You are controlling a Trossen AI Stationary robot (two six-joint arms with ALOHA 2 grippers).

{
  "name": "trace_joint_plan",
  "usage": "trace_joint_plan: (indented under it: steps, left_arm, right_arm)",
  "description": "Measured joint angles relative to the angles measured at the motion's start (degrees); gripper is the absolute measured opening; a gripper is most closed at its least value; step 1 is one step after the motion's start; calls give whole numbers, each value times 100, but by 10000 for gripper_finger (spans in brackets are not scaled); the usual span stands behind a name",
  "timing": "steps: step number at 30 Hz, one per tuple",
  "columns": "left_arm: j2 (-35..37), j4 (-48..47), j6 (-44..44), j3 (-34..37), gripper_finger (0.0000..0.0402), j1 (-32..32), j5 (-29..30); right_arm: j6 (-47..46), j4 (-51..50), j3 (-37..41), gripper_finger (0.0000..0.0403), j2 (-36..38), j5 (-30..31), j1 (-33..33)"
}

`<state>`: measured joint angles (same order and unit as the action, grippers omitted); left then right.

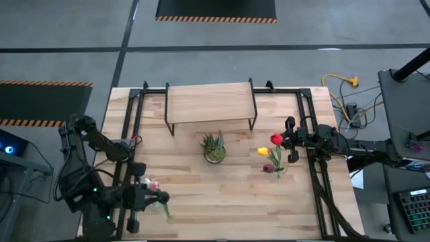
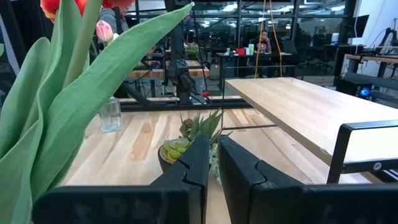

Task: Pick and place flowers into a vace then onto a shelf
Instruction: Put the black flower into the left transparent vase

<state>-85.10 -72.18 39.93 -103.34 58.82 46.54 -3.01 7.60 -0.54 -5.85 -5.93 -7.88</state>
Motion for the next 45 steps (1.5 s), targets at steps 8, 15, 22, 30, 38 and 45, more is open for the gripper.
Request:
trace_joint_plan:
  steps: [8,15,22,30,38,45]
  left_arm:
    - [735,841,413,1311,0,135,343]
    - [1566,2138,415,2830,0,205,355]
    - [2293,3359,370,4188,0,258,331]
    - [2854,4365,371,5180,0,300,-2]
    - [3115,4699,621,5470,14,300,-378]
    - [3190,4701,626,5342,31,304,-582]
  right_arm:
    - [0,-4,0,28,2,2,0]
    - [0,-11,0,28,2,0,-1]
    - [0,-20,-2,28,2,0,0]
    - [-1,-89,-1,28,7,0,-1]
    - [0,-103,-2,28,5,0,-1]
    - [0,-102,-2,28,4,0,-2]
